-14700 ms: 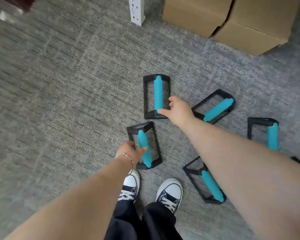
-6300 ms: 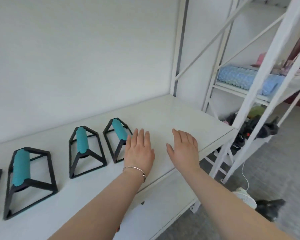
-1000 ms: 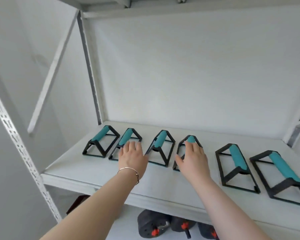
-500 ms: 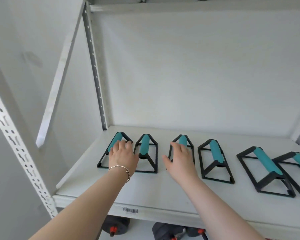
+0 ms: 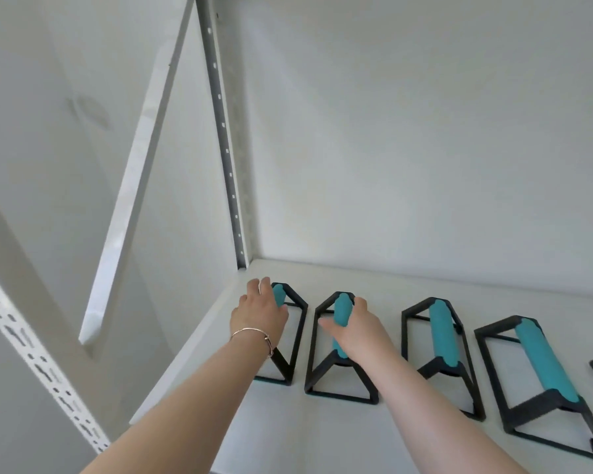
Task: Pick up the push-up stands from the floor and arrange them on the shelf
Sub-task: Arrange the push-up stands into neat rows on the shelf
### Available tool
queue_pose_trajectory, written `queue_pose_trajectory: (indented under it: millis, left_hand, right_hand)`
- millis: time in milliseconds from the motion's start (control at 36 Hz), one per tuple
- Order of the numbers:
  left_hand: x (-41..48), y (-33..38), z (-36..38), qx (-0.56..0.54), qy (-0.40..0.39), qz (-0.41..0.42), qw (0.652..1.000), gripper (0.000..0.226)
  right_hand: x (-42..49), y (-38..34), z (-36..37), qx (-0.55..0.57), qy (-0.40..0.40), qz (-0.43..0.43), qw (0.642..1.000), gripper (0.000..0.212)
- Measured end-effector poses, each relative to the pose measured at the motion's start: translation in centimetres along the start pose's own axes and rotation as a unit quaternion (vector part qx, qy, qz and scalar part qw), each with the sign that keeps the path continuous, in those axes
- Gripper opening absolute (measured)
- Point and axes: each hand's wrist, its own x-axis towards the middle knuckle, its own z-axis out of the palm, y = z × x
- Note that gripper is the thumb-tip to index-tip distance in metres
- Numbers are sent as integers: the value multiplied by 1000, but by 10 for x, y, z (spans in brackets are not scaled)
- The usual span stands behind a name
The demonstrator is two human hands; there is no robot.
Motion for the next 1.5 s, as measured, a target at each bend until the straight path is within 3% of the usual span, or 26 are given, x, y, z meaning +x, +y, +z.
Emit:
queue_pose_trajectory:
  millis: [194, 333, 556, 639, 778, 1028, 1278, 1417, 1500]
  left_hand:
    - [31, -5, 10, -52, -132, -34, 989, 58]
    - [53, -11, 10, -35, -163, 2, 986, 53]
    - [105, -16, 9, -43, -176, 84, 980, 59]
    - [126, -14, 9, -44, -171, 116, 977, 57]
    - [159, -9, 5, -12, -180, 168, 969, 44]
    - [198, -5, 26, -11, -217, 221, 951, 48]
    - [218, -1, 45, 6, -202, 207, 957, 45]
    - [213, 2, 58, 24, -139, 204, 969, 39]
    - [214, 7, 61, 26, -122, 202, 971, 38]
  right_hand:
    - [21, -12, 4, -3, -27, 58, 998, 68]
    - [35, -19, -8, -58, -33, 77, 995, 61]
    - [87, -25, -55, -83, -68, 53, 993, 45]
    - [112, -28, -75, -98, -79, 20, 992, 48]
    - [147, -32, -103, -238, -84, -71, 965, 59]
    - [187, 3, -107, -289, -148, -99, 941, 53]
    - [203, 41, -90, -185, -129, -89, 970, 48]
    - [207, 52, -72, -214, -38, -118, 969, 39]
    - [210, 54, -69, -210, -29, -114, 971, 42]
